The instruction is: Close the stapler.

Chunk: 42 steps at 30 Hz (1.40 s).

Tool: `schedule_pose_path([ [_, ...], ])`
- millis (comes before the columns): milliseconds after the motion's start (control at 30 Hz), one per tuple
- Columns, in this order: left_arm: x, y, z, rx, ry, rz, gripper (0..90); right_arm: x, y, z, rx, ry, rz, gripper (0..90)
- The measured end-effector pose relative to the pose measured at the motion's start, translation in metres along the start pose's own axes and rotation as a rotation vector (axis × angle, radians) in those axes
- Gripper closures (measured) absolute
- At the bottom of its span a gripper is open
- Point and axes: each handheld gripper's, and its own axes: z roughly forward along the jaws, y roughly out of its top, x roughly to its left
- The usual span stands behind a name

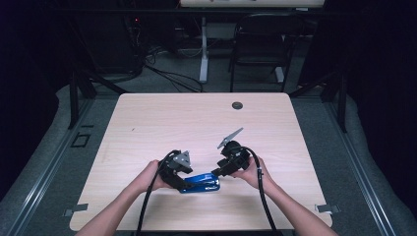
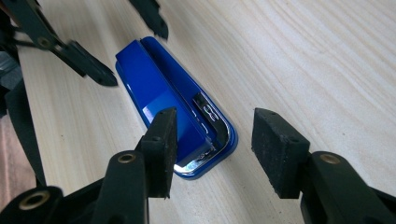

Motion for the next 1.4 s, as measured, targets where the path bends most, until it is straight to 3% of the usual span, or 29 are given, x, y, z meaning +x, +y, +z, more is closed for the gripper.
schedule_pose_path([
  [267, 0.01, -0.016, -0.012, 0.011, 0.044, -0.071, 19.8, 0.001, -0.001, 0.004, 0.006, -0.021, -0.002, 50.8],
  [600, 0.019, -0.028, -0.021, 0.006, 0.075, -0.128, 15.3, -0.001, -0.004, 0.007, 0.018, 0.002, 0.023, 49.4],
  [700, 0.021, -0.03, -0.022, 0.0, 0.082, -0.139, 14.3, -0.001, -0.003, 0.006, 0.023, -0.015, 0.013, 49.3],
  [867, 0.023, -0.034, -0.025, -0.005, 0.093, -0.159, 12.5, -0.005, -0.005, 0.0, -0.015, -0.011, 0.024, 42.7],
  [933, 0.024, -0.035, -0.026, -0.009, 0.102, -0.169, 11.9, -0.005, -0.005, -0.004, 0.003, -0.061, 0.003, 41.1],
  [967, 0.024, -0.037, -0.028, -0.013, 0.108, -0.173, 10.9, -0.007, -0.009, -0.004, 0.008, -0.061, 0.013, 36.6],
  [1067, 0.025, -0.039, -0.03, -0.018, 0.118, -0.183, 10.7, -0.008, -0.012, -0.003, 0.035, -0.085, 0.0, 34.8],
  [1233, 0.028, -0.044, -0.034, -0.024, 0.141, -0.205, 9.2, -0.012, -0.018, -0.008, 0.034, -0.117, 0.0, 27.7],
  [1400, 0.035, -0.051, -0.036, -0.031, 0.172, -0.259, 7.3, -0.018, -0.022, -0.02, 0.029, -0.167, -0.001, 19.8],
])
